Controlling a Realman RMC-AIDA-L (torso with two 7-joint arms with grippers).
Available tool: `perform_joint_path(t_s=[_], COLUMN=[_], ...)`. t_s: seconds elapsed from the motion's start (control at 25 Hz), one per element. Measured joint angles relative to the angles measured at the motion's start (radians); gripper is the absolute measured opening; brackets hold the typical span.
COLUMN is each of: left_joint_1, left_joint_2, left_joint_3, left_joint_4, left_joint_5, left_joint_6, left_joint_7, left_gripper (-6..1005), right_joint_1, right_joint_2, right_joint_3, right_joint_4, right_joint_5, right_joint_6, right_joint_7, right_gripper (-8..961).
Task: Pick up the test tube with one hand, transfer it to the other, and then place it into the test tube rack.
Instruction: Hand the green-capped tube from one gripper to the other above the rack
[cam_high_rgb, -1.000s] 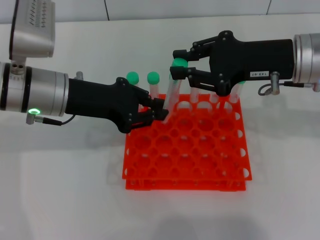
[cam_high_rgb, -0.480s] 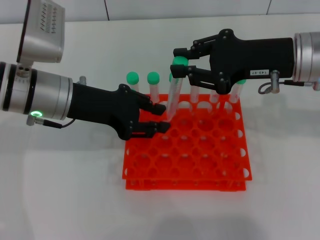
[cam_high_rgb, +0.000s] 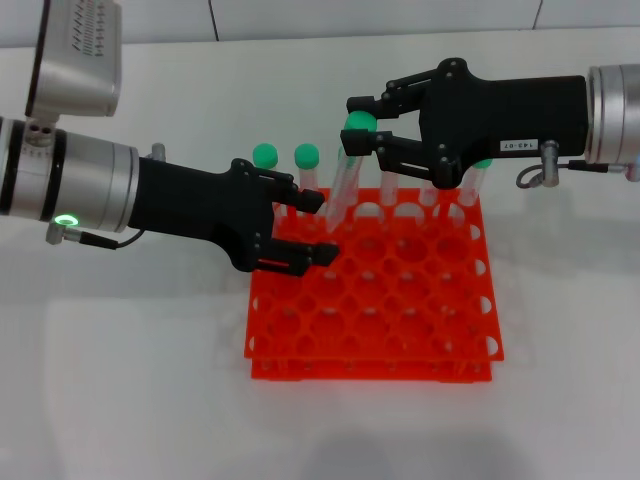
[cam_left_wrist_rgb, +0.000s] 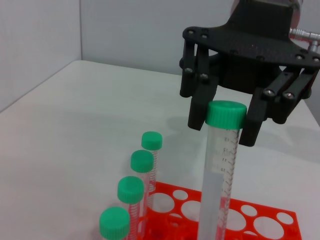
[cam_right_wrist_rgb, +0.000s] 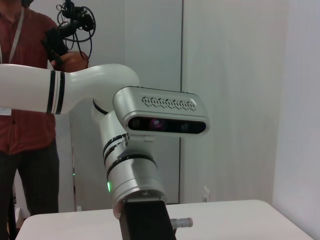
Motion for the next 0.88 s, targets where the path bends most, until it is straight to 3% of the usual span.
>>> perform_joint_path(t_s=[0.88], left_joint_1=[0.029], left_joint_2=[0.002], left_joint_3=[0.006], left_joint_4=[0.096], left_joint_5=[0.014], left_joint_6=[0.011], left_joint_7=[-0.052], left_gripper=[651], right_joint_1=[0.0], right_joint_2=[0.0], right_joint_3=[0.0], right_joint_4=[0.0], right_joint_5=[-0.001], right_joint_6=[0.0], right_joint_7=[0.002], right_gripper=[265])
